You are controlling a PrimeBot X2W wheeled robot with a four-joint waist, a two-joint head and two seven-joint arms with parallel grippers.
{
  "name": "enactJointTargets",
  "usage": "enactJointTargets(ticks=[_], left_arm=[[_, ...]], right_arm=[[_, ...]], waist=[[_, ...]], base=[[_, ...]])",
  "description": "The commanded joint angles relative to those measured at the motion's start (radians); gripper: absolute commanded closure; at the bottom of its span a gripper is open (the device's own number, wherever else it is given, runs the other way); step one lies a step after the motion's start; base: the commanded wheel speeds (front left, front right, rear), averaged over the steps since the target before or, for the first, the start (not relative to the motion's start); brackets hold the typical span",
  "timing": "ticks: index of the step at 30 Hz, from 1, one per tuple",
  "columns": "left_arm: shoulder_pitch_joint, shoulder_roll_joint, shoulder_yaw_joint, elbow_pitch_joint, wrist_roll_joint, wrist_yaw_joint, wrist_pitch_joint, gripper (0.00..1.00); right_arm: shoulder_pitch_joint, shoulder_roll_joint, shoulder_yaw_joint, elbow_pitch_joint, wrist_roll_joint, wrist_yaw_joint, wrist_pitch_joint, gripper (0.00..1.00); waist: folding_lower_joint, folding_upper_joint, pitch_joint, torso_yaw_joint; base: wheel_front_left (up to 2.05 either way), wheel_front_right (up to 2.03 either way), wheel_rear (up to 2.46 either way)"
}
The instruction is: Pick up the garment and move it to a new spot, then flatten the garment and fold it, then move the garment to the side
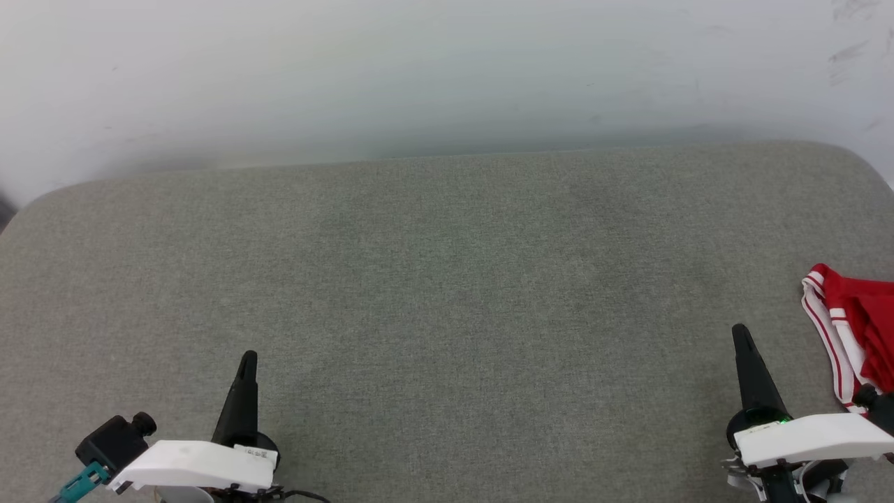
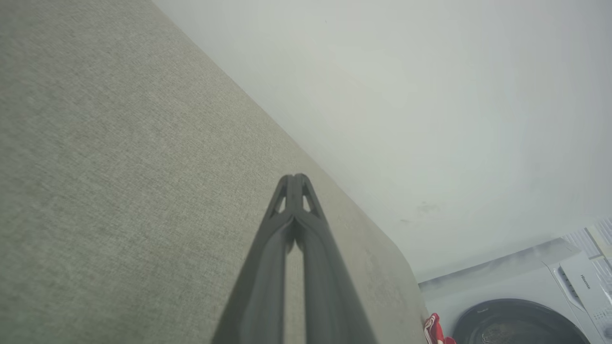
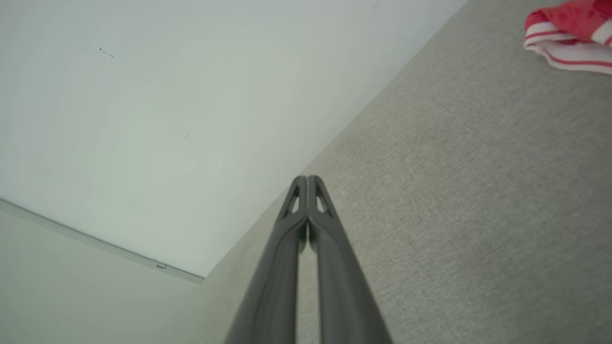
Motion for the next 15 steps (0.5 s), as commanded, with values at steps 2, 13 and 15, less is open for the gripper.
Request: enactJointTargets(ticks=[2, 13, 15], left_arm=[[-0.026, 0.005, 0.007, -0.002, -0.042, -0.001, 0.009, 1.0], [-0.043, 0.006, 0.014, 0.018, -0.164, -0.001, 0.041, 1.0], [-0.045, 0.006, 0.015, 0.022, -0.185, -0.001, 0.046, 1.0]], right_arm=[[-0.031, -0.009, -0.004, -0.007, 0.044, 0.0, 0.01, 1.0], [-0.037, -0.009, -0.014, 0.005, 0.168, 0.0, 0.041, 1.0], [-0.038, -0.009, -0.015, 0.007, 0.189, 0.0, 0.047, 1.0]], waist=[[0.0, 0.0, -0.001, 0.0], [0.0, 0.0, -0.007, 0.001], [0.0, 0.0, -0.008, 0.002]], base=[[0.0, 0.0, 0.0], [0.0, 0.0, 0.0], [0.0, 0.0, 0.0]])
